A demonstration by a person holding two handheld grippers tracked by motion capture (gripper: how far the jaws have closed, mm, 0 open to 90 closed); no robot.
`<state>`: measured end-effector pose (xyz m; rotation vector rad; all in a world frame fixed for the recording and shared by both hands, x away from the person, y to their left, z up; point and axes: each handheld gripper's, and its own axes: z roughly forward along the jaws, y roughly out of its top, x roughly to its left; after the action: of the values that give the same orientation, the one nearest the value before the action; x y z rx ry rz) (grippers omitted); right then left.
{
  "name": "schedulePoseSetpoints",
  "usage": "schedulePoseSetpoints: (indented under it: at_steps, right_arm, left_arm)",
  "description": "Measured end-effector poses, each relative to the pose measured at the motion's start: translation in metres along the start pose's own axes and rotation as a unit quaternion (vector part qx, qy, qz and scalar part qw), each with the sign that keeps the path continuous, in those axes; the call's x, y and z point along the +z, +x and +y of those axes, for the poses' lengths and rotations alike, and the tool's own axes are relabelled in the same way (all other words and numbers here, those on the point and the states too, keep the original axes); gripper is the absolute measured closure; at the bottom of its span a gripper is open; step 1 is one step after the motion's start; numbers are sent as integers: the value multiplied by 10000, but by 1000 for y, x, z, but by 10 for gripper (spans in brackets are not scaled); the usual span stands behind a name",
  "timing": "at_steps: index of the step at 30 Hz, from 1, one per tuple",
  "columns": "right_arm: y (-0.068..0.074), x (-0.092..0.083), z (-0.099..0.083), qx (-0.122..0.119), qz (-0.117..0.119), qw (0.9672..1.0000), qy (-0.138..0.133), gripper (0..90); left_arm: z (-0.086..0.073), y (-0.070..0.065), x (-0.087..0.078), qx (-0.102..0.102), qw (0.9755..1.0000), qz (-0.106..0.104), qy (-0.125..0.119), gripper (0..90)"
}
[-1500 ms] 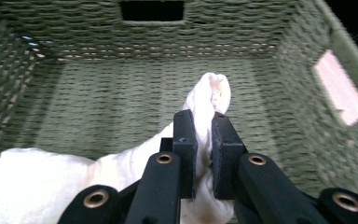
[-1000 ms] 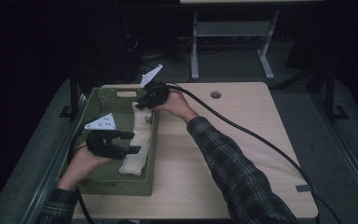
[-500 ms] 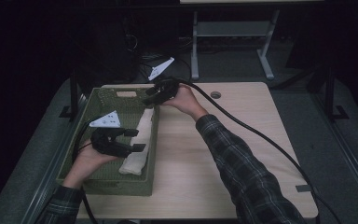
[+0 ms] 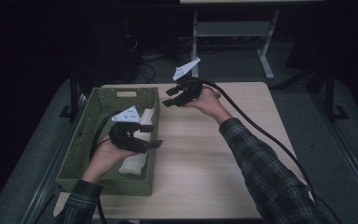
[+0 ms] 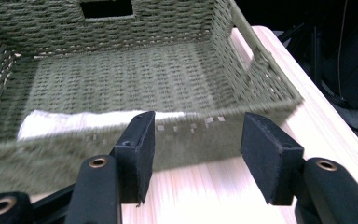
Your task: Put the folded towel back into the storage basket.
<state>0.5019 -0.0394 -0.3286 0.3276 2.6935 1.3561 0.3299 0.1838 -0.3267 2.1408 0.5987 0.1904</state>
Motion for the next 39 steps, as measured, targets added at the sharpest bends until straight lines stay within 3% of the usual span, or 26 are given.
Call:
schedulePoseSetpoints:
  at_steps: [10,23,31,39]
  right_arm:
    - [-1,-41,-31,41,-82,10000,23,415]
    - [-1,-67,-74,179,-208,9996,-14,403]
    - [0,-68,-101,332,-228,9992,-13,392]
    - [4,-65,-125,429,-231,9988,16,370]
  left_arm:
    - [26,-25,31,71,10000,35,-27,303]
    - [39,-64,86,455,9986,-276,12,303]
    - [34,-83,124,677,9966,-438,172,297]
    - [15,-89,155,729,9954,-550,301,283]
